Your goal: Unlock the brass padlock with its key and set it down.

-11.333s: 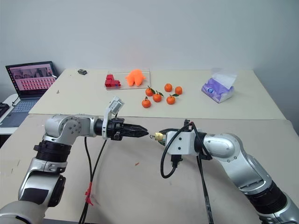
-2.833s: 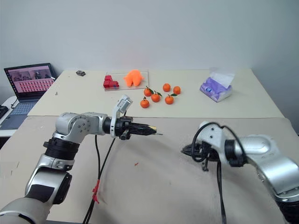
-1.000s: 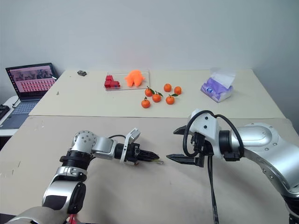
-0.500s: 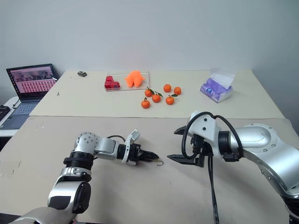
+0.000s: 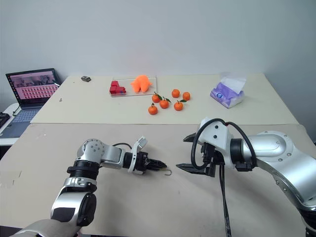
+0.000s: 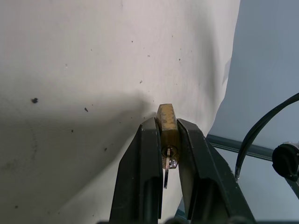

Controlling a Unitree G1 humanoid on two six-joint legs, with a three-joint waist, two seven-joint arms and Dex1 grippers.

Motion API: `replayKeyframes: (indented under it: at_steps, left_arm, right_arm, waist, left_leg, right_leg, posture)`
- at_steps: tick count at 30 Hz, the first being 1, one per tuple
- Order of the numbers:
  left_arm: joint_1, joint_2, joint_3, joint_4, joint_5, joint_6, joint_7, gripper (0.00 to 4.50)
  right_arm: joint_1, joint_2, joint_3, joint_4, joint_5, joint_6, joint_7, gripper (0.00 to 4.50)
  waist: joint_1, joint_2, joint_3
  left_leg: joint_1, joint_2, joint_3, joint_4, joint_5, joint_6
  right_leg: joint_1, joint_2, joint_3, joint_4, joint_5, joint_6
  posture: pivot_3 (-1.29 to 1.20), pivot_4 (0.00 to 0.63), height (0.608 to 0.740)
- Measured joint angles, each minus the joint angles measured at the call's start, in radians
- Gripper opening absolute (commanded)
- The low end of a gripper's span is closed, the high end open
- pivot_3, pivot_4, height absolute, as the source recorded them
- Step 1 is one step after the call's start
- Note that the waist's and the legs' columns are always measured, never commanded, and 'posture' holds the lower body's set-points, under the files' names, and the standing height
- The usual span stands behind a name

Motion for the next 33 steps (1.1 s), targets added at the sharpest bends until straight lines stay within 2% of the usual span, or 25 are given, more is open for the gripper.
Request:
replayKeyframes:
  at_steps: [12,16,17,19,25,28,30,33]
  left_arm:
    - [0.0,0.014,-0.006,-0.022,0.071,-0.001,-0.063,0.08]
    - [0.006,0.039,-0.047,-0.059,0.09,-0.002,-0.091,0.08]
    - [0.01,0.054,-0.062,-0.072,0.094,-0.004,-0.104,1.08]
    - [0.013,0.067,-0.069,-0.088,0.094,-0.005,-0.124,1.5]
    - [0.005,0.087,-0.089,-0.124,0.09,0.006,-0.187,3.49]
    - [-0.019,0.148,-0.079,-0.124,0.09,0.006,-0.2,4.37]
    - [-0.031,0.216,-0.061,-0.123,0.102,0.006,-0.205,4.49]
    - [-0.031,0.263,-0.059,-0.119,0.117,0.003,-0.224,4.49]
  right_arm:
    - [-0.011,0.019,0.016,0.007,-0.029,0.0,0.001,4.5]
    - [-0.011,0.024,0.019,0.007,-0.032,-0.002,0.001,4.5]
    - [-0.011,0.025,0.019,0.007,-0.036,-0.002,0.002,4.5]
    - [-0.011,0.026,0.02,0.007,-0.039,-0.003,0.002,4.5]
    - [-0.012,0.033,0.03,0.009,-0.05,-0.01,0.003,4.5]
    - [-0.012,0.044,0.04,0.011,-0.053,-0.014,0.005,4.5]
    - [-0.012,0.046,0.048,0.019,-0.064,-0.019,0.01,4.5]
    - [-0.012,0.052,0.054,0.031,-0.074,-0.034,0.018,4.5]
  waist:
    - [-0.015,0.0,0.0]
    - [-0.02,-0.002,0.001]
    - [-0.021,-0.002,0.001]
    - [-0.018,-0.002,0.001]
    - [-0.017,-0.003,0.002]
    - [-0.024,-0.004,0.003]
    - [-0.029,-0.004,0.003]
    - [-0.023,-0.004,0.003]
  left_leg:
    - [0.0,0.0,0.0,-0.001,0.0,0.0]
    - [0.001,0.0,0.0,-0.003,0.0,0.0]
    - [0.001,0.0,0.0,-0.004,0.0,-0.001]
    - [0.0,0.0,0.0,-0.004,0.0,-0.001]
    - [0.0,0.0,0.0,-0.004,0.0,-0.001]
    - [0.002,0.001,-0.001,-0.005,0.0,-0.001]
    - [0.003,0.0,-0.003,-0.005,0.0,-0.001]
    - [0.002,0.0,-0.003,-0.005,0.0,-0.001]
  right_leg:
    - [0.0,0.0,0.0,0.0,0.0,0.0]
    - [-0.001,0.0,0.0,0.0,0.0,0.0]
    - [-0.001,0.0,0.0,0.0,0.0,0.0]
    - [-0.001,0.0,0.0,-0.001,0.0,0.0]
    - [-0.001,0.0,0.0,-0.001,0.0,0.0]
    - [-0.001,0.001,0.001,0.0,0.0,0.0]
    - [-0.001,0.002,0.001,0.0,0.0,0.0]
    - [-0.002,0.002,0.0,-0.001,0.0,0.0]
  posture:
    - [0.0,0.15,0.661]
    - [0.0,0.15,0.661]
    - [0.0,0.15,0.661]
    - [0.0,0.15,0.661]
    - [0.0,0.15,0.661]
    - [0.0,0.15,0.661]
    - [0.0,0.15,0.661]
    - [0.0,0.15,0.661]
